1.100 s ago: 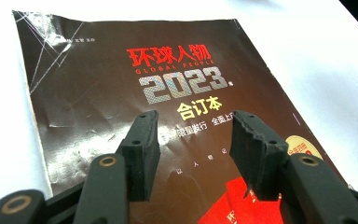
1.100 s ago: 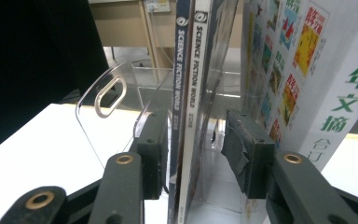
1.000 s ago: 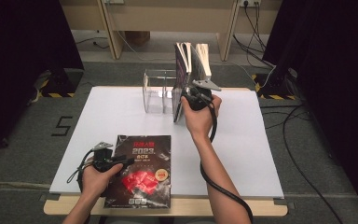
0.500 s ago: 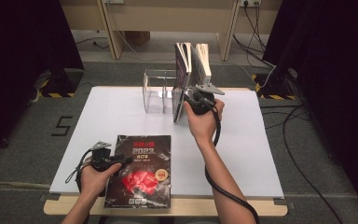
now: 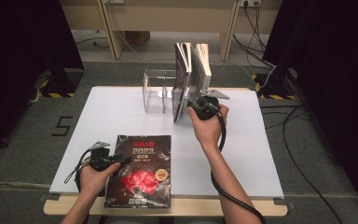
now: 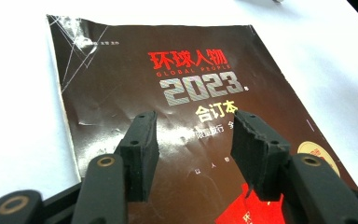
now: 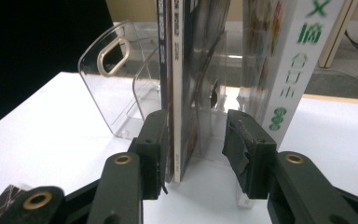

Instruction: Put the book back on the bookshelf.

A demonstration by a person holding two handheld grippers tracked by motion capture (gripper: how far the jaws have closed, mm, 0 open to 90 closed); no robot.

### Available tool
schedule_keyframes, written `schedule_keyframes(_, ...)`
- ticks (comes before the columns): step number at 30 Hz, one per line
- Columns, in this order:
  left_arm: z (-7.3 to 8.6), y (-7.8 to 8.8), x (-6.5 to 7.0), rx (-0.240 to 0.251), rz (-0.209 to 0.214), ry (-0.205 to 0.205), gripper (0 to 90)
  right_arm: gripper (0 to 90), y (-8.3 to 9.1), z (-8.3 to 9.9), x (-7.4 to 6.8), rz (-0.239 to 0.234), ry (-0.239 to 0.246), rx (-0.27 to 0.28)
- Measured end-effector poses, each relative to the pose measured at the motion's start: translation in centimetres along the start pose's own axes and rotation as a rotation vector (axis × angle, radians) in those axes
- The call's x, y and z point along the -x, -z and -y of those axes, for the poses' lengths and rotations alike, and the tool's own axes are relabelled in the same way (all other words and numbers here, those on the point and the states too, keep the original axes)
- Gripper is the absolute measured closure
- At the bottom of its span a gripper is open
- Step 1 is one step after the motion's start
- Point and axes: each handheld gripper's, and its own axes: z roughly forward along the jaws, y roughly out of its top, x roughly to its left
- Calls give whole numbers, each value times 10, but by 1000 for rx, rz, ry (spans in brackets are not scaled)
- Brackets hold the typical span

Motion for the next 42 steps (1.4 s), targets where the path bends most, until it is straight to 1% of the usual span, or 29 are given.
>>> schedule_keyframes(3, 0, 0, -1, 7, 1, 3, 500, 595, 1, 3, 1, -5, 5, -9)
schedule_keyframes(4, 0, 0, -1, 7, 1, 4, 501, 595, 1, 5, 1, -7, -1, -11)
schedule_keyframes(9, 0, 1, -2, 3, -5, 4, 501, 593, 4, 10, 5, -17, 1, -36)
schedule_keyframes(10, 0, 1, -2, 4, -6, 4, 501, 593, 4, 11, 5, -19, -5, -42)
schedule_keyframes(11, 0, 2, -2, 5, -6, 6, 501, 593, 5, 12, 6, -17, 2, -44)
schedule_keyframes(13, 0, 2, -2, 6, -7, 9, 501, 592, 6, 15, 6, -21, -1, -53)
schedule_keyframes(19, -1, 2, -4, 4, -18, 17, 501, 591, 4, 25, 8, -32, 9, -87)
schedule_keyframes(21, 0, 2, -6, 2, -20, 20, 502, 591, 4, 29, 8, -37, 3, -100)
schedule_keyframes(23, 0, 2, -7, 1, -26, 25, 501, 591, 3, 32, 8, -38, 11, -109)
schedule_keyframes(26, 0, 3, -9, 5, -30, 32, 502, 591, 2, 38, 8, -51, 1, -130)
schedule_keyframes(27, 0, 3, -9, 2, -34, 33, 502, 591, 2, 39, 9, -49, 11, -135)
schedule_keyframes(29, 0, 4, -11, 7, -42, 37, 502, 591, 1, 43, 9, -52, 11, -146)
schedule_keyframes(34, 0, 5, -15, 5, -61, 48, 507, 592, -1, 54, 9, -68, 0, -185)
schedule_keyframes(36, 0, 5, -19, 6, -76, 62, 511, 592, -3, 59, 10, -73, 2, -200)
schedule_keyframes(40, 1, 6, -25, 7, -98, 69, 524, 594, -7, 70, 10, -93, -13, -232)
schedule_keyframes(42, 1, 6, -27, 7, -107, 75, 532, 596, -9, 75, 10, -94, -12, -242)
